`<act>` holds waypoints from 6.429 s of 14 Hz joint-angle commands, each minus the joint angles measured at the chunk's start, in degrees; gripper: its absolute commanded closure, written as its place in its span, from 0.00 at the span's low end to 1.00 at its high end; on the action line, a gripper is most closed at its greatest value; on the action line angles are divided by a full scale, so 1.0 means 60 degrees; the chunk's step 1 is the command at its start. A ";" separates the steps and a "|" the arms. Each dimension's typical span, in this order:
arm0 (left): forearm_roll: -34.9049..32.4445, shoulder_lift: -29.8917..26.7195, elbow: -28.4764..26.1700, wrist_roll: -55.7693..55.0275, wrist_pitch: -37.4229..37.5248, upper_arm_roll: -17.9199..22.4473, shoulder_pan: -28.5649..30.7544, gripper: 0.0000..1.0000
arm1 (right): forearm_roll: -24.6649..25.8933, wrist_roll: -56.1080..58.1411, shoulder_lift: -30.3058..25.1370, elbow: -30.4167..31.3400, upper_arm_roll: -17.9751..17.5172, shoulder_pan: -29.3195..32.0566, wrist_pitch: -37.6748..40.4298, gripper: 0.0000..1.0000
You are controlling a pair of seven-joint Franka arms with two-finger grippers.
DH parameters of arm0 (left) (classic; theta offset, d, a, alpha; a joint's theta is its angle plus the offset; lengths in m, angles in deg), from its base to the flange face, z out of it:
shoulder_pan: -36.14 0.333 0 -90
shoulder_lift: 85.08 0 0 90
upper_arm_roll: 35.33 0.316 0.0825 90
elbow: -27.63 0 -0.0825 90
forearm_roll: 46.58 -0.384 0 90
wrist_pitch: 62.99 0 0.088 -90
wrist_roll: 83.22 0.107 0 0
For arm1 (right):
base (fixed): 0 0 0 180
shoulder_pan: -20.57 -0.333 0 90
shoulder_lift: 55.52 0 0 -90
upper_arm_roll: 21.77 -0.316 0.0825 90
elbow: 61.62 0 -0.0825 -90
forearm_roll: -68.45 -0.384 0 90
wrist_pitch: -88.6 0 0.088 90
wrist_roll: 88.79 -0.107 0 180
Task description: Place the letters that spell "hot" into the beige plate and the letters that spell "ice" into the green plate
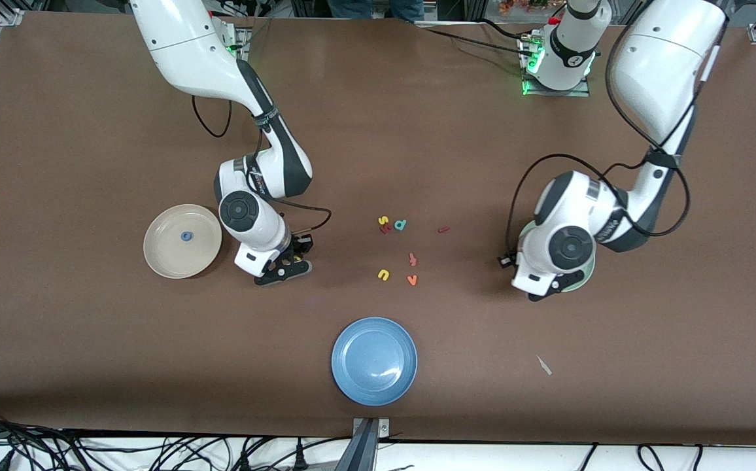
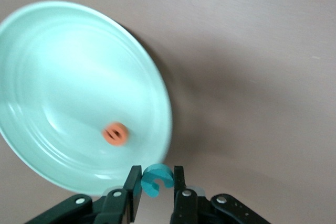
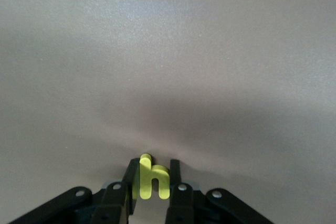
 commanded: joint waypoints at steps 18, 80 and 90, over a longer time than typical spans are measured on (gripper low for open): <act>-0.0231 -0.0722 -0.0464 0.6724 0.0356 -0.2423 0.0647 0.00 | -0.1416 0.3094 -0.2323 0.3103 0.2826 0.0530 0.0585 0.00; -0.0892 -0.1233 0.0041 1.1608 0.1477 -0.2658 0.2845 0.00 | -0.2005 -0.0631 -0.1209 -0.0309 0.5375 -0.1199 0.5417 0.00; -0.0599 -0.3089 0.3197 0.8824 0.5454 -0.2884 0.2246 0.00 | 0.0483 -0.1893 -0.3842 -0.0430 0.0317 0.3580 0.6518 0.00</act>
